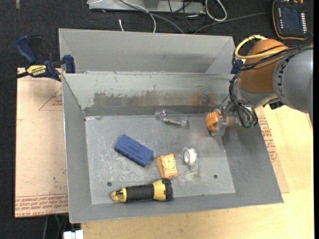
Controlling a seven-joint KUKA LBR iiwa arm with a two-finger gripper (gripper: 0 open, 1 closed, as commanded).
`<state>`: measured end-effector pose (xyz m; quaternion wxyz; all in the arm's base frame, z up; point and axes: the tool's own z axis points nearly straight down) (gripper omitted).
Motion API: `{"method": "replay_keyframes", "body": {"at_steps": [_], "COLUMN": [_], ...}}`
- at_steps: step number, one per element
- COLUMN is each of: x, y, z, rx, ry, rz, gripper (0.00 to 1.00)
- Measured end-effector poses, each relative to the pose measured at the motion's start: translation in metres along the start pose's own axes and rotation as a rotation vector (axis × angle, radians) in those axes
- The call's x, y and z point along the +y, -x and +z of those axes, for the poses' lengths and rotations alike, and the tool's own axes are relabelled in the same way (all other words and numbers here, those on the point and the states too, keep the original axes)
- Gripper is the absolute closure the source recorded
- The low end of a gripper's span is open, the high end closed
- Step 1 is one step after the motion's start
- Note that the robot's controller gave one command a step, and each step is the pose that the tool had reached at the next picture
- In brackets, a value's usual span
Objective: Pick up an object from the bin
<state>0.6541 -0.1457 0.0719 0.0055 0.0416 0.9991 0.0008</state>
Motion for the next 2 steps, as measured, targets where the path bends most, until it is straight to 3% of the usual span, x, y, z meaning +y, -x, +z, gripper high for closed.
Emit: {"method": "replay_keyframes", "body": {"at_steps": [1,2], "x": [0.0,0.001], "y": [0.0,-0.001], "z": [-0.01,-0.056], "rx": [-0.002,0.002], "ry": [0.0,0.002], "rz": [0.0,0.0], "gripper": [1.0,1.0]}}
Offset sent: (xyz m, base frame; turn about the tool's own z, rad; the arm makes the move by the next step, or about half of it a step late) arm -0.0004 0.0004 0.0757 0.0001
